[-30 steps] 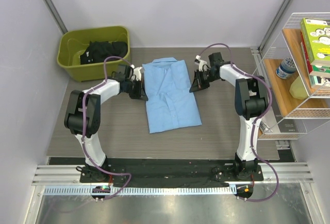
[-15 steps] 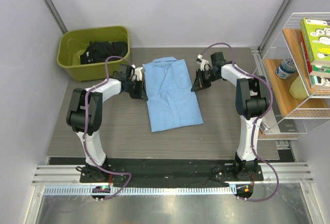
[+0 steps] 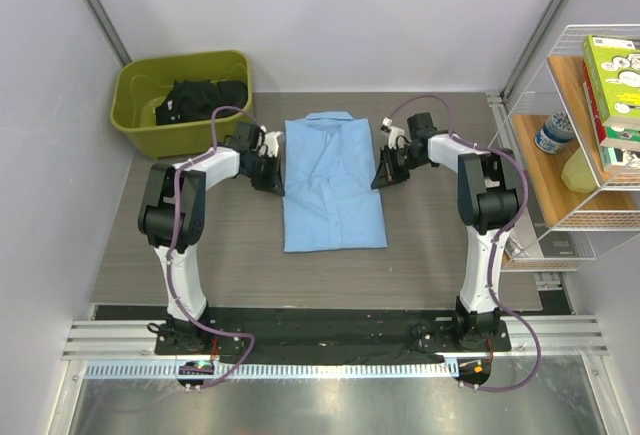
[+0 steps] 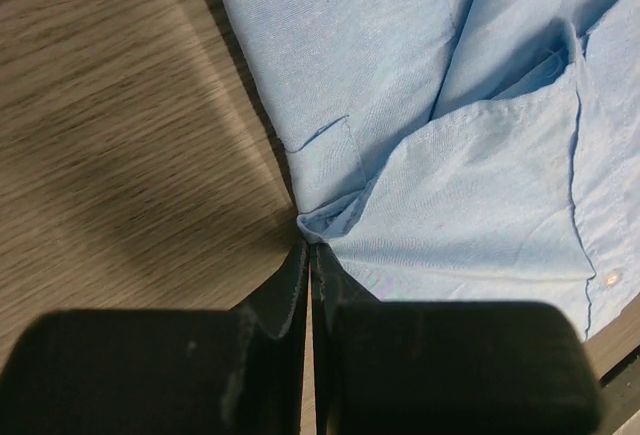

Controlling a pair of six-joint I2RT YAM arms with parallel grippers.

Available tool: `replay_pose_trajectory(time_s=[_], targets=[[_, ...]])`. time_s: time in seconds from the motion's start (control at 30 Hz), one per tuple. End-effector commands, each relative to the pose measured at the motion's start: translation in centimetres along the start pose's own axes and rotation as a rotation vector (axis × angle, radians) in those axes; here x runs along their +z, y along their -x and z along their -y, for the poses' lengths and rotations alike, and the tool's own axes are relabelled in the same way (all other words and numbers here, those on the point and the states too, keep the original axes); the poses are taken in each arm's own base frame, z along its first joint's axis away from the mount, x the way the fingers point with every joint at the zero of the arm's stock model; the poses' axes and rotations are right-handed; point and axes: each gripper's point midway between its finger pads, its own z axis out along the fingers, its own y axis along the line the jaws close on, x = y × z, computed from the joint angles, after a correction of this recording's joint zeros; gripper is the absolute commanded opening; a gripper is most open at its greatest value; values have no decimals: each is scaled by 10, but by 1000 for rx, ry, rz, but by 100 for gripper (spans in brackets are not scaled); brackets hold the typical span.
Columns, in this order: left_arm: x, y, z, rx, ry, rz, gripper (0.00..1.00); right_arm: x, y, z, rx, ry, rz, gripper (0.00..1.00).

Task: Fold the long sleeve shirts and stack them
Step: Fold the shirt

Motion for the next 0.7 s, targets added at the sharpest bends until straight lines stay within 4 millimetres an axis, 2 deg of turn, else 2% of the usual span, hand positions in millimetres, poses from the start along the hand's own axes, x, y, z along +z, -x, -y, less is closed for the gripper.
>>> replay_pose_trajectory(time_s=[0.0, 0.03, 0.07, 0.1, 0.13, 0.17, 0.2, 0.23, 0.3, 0.33, 0.37, 0.4, 0.43, 0.47, 0.5, 0.53, 0.57, 0.6, 0.63, 0.67], targets=[[-11, 1, 12, 57, -57, 3, 3, -10, -24, -4, 4, -45, -35, 1], [-13, 1, 14, 59, -65, 7, 10, -13, -25, -7, 17, -38, -33, 4], [-16, 0, 17, 63, -72, 8, 15, -18, -22, -13, 8, -33, -21, 11], [-29, 8, 25, 100, -85, 45, 26, -23, -21, -17, 10, -32, -20, 17], [-35, 7, 28, 115, -90, 60, 31, -29, -16, -22, -6, -25, -8, 25], [-44, 14, 34, 154, -104, 106, 37, -40, -8, -30, -33, -23, 17, 28], [-70, 27, 48, 210, -108, 188, 46, -49, -3, -36, -46, -24, 22, 31], [-76, 21, 50, 233, -107, 206, 51, -56, 1, -40, -71, -21, 27, 39], [-94, 20, 59, 325, -86, 248, 62, -73, 8, -54, -133, -6, 38, 45], [-108, 17, 62, 434, -52, 271, 63, -77, 9, -59, -150, 4, 42, 48], [-108, 9, 71, 504, -48, 256, 64, -80, 10, -66, -166, 26, 46, 50], [-105, -9, 69, 567, -21, 220, 66, -84, 13, -73, -180, 34, 60, 51], [-114, -9, 66, 693, 71, 236, 68, -81, 13, -82, -201, 49, 54, 53], [-108, -22, 82, 801, 70, 213, 69, -79, 11, -88, -219, 61, 48, 53], [-100, -44, 80, 854, 83, 176, 70, -75, 10, -93, -232, 73, 43, 53], [-106, -40, 92, 924, 104, 237, 70, -67, 6, -105, -254, 100, 30, 52], [-103, -49, 104, 1027, 130, 241, 70, -62, 4, -113, -263, 122, 26, 50], [-95, -67, 105, 1074, 130, 219, 71, -56, 3, -122, -270, 155, 29, 46], [-94, -66, 115, 1124, 142, 263, 72, -43, -2, -133, -283, 182, 5, 45], [-92, -76, 133, 1202, 138, 279, 72, -35, -4, -140, -290, 204, -5, 43]])
